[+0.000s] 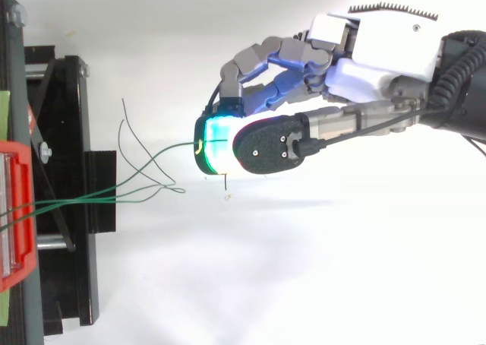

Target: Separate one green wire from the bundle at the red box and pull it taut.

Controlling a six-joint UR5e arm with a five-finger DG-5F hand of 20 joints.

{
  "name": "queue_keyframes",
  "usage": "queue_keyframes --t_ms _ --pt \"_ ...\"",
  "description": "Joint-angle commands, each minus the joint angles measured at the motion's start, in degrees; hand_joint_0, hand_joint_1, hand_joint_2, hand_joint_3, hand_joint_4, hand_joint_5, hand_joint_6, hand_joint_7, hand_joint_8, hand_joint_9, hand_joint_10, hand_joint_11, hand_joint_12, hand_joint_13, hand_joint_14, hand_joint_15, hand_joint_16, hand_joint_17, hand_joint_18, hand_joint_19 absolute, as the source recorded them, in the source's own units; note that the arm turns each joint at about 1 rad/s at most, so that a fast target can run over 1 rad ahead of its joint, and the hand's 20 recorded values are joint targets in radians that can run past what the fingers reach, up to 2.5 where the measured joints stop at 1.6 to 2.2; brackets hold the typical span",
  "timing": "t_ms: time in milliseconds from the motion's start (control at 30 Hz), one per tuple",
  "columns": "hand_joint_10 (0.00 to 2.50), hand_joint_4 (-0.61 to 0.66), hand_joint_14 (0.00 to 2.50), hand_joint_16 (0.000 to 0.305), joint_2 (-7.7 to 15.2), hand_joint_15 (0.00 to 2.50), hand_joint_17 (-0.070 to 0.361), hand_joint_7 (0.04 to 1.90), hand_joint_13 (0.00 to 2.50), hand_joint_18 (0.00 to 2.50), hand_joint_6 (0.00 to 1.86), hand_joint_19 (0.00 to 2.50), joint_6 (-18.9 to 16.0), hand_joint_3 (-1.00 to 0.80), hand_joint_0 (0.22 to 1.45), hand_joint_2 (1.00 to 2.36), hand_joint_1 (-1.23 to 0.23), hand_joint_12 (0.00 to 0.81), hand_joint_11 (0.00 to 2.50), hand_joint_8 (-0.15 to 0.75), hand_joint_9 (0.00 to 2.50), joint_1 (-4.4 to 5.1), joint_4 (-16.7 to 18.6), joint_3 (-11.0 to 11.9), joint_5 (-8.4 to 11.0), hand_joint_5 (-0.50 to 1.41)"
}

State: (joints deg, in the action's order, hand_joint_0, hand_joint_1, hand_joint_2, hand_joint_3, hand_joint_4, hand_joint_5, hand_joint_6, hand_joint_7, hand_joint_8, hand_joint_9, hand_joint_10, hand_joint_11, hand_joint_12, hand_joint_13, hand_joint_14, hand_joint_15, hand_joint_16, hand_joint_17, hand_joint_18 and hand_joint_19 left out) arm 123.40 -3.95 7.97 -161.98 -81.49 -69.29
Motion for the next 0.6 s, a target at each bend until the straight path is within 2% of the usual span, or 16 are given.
queue_keyframes --t_ms 0,567 --pt "0.02 0.09 0.01 0.045 0.0 0.30 0.102 1.05 0.46 0.41 0.87 0.45 0.0 -0.19 0.57 1.02 -0.62 0.338 0.43 0.242 0.79 0.03 0.0 0.0 0.03 -0.11" --pt "0.02 0.09 0.01 0.046 0.0 0.30 0.102 1.04 0.46 0.41 0.88 0.45 0.0 -0.19 0.57 1.02 -0.62 0.340 0.44 0.246 0.79 0.03 0.0 0.0 0.03 -0.11"
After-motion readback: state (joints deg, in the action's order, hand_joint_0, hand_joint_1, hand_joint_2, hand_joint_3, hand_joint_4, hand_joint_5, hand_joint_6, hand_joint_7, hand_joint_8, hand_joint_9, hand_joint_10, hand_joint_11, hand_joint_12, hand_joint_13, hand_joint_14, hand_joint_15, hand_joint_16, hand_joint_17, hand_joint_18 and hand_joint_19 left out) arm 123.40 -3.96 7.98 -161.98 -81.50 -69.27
